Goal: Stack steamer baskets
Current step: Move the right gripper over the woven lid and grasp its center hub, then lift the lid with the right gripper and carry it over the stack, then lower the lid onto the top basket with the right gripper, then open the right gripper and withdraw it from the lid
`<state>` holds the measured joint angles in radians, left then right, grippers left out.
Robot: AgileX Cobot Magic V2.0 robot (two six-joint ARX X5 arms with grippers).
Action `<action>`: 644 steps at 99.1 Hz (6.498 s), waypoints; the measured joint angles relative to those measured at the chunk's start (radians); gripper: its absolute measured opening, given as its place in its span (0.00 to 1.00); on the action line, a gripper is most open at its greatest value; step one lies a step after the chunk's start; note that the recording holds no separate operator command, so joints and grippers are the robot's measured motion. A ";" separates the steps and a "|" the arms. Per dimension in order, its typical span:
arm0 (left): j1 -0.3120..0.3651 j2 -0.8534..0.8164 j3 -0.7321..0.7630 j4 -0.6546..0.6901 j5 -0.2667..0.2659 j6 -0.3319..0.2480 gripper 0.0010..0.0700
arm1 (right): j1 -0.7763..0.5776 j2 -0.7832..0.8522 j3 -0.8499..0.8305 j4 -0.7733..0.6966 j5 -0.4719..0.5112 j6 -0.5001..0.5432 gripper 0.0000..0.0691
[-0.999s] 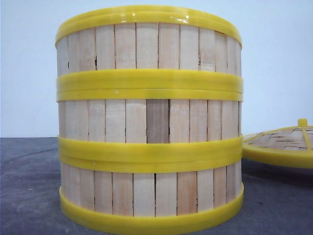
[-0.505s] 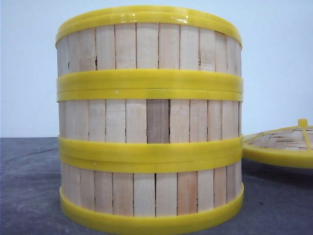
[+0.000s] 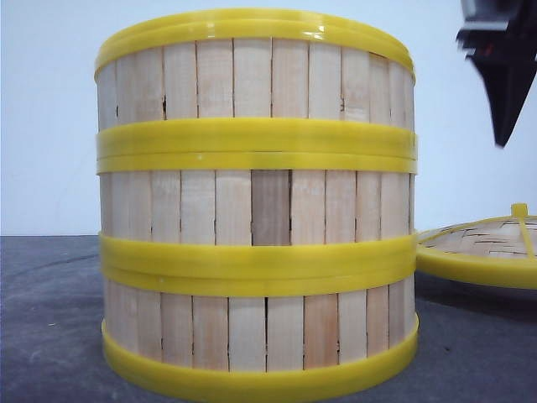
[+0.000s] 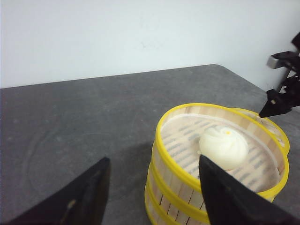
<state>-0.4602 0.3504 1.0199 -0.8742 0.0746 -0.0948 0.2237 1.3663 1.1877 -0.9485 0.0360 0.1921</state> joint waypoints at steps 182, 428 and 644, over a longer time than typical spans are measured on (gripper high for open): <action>0.000 0.000 0.000 -0.009 0.003 -0.026 0.50 | -0.027 0.205 0.004 0.112 0.043 0.006 0.08; 0.000 0.000 0.000 -0.012 0.003 -0.026 0.50 | 0.644 0.264 0.650 -0.260 -0.113 -0.144 0.08; 0.000 0.000 0.000 0.004 0.003 -0.026 0.50 | 0.758 -0.172 0.652 -0.225 0.298 -0.114 0.73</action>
<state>-0.4602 0.3504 1.0199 -0.8700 0.0772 -0.1204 0.9813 1.1946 1.8393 -1.1740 0.3340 0.0780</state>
